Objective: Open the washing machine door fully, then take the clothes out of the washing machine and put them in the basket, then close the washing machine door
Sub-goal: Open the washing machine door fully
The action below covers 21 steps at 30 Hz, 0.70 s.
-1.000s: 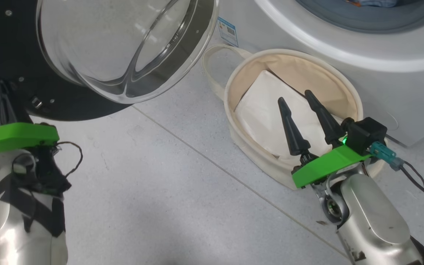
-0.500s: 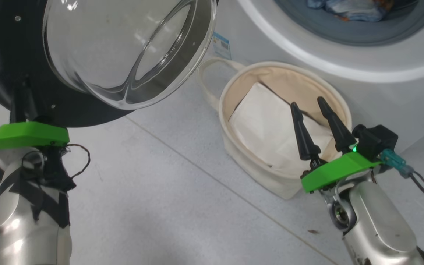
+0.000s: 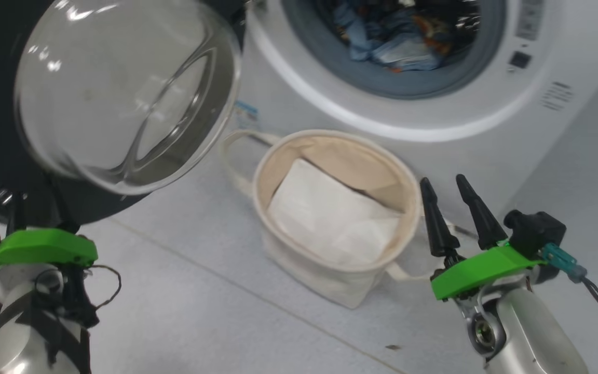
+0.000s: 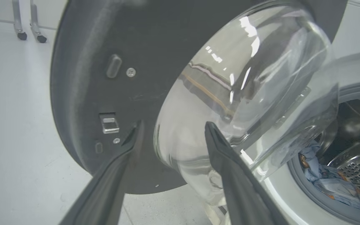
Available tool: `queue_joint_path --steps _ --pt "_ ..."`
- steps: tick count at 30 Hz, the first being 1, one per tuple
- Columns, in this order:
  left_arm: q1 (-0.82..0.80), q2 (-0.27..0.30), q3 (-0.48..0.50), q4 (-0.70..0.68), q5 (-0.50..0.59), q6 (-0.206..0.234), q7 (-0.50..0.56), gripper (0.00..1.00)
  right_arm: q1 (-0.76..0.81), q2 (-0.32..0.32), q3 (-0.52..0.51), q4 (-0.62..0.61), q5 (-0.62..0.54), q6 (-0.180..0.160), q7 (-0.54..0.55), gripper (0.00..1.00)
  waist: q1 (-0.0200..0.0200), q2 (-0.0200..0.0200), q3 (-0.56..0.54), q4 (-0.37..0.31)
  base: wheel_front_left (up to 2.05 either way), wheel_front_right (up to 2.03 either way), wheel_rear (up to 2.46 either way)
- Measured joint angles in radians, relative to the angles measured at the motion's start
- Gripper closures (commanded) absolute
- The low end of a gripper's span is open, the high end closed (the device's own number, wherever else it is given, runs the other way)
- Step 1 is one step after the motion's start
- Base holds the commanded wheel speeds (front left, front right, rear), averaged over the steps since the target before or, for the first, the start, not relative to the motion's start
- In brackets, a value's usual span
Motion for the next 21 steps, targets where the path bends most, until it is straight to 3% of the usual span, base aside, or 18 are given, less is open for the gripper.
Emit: queue_joint_path --steps 10,21 --pt "0.227 0.042 -0.108 -0.26 0.055 -0.03 0.065 0.0 0.073 0.006 -0.025 -0.023 0.024 0.0 0.0 0.0 0.0 0.0 -0.072 -0.194 0.0 0.0 0.0" --pt "0.429 0.079 -0.102 -0.452 -0.033 -0.039 0.228 0.0 0.107 0.009 -0.002 -0.003 0.028 0.0 0.0 0.0 0.0 0.0 -0.129 -0.439 0.0 0.0 0.0"
